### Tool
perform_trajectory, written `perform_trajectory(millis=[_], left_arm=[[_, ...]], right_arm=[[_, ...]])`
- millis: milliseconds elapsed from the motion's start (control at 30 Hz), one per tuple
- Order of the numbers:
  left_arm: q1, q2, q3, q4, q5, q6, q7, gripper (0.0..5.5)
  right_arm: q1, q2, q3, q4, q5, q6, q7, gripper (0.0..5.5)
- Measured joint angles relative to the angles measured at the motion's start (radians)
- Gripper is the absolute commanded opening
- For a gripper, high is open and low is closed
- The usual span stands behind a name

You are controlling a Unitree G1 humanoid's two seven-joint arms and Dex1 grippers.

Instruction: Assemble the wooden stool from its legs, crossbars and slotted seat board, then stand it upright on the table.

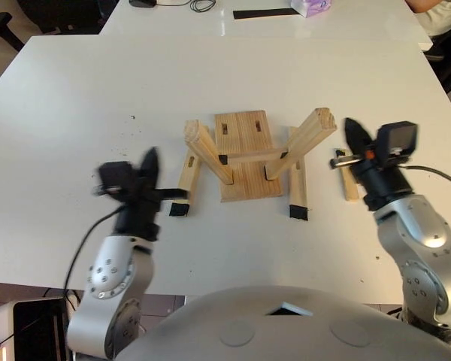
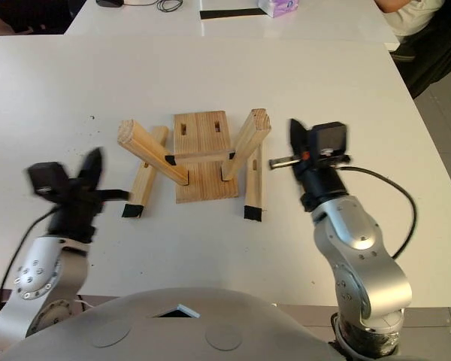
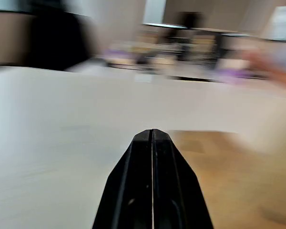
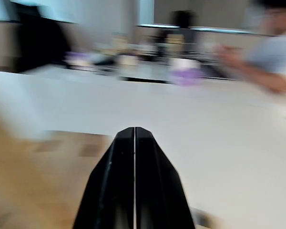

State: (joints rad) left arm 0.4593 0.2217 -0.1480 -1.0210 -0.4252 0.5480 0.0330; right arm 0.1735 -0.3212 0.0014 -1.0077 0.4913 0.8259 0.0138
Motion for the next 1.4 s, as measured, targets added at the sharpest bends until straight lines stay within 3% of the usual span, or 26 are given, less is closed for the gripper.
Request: perform_trajectory(millis=[300,567,867,1000,1133,1267,1400], left_arm=[[-0.064,0.096,-0.047,0.005,-0.002,0.04,0.007,0.0],[-0.017,0.142,0.066,0.001,-0.076,0.001,-0.003,0.0],[0.052,0.215,0.085,-0.01,-0.15,-0.031,-0.033,0.0],[0.162,0.216,0.243,-0.008,-0.205,-0.043,-0.066,0.63],[0.209,0.197,0.376,0.058,-0.232,-0.078,-0.108,0.63],[0.157,0.219,0.617,0.142,-0.392,-0.083,-0.086,0.63],[-0.126,0.34,0.684,0.158,-0.661,-0.092,0.03,0.08]], right_arm=[[-0.058,-0.052,-0.004,-0.007,0.02,0.019,-0.02,0.02],[0.007,-0.107,0.056,-0.013,0.065,0.042,0.034,0.02],[0.084,-0.2,-0.017,-0.007,0.101,-0.024,0.11,0.02],[0.121,-0.242,-0.168,0.104,-0.034,-0.164,0.15,0.0],[0.124,-0.223,-0.235,0.211,-0.093,-0.235,0.152,0.0],[-0.063,-0.17,-0.341,0.326,0.149,-0.108,0.131,0.0],[-0.359,-0.163,-0.361,0.37,0.426,-0.043,0.085,0.0]])
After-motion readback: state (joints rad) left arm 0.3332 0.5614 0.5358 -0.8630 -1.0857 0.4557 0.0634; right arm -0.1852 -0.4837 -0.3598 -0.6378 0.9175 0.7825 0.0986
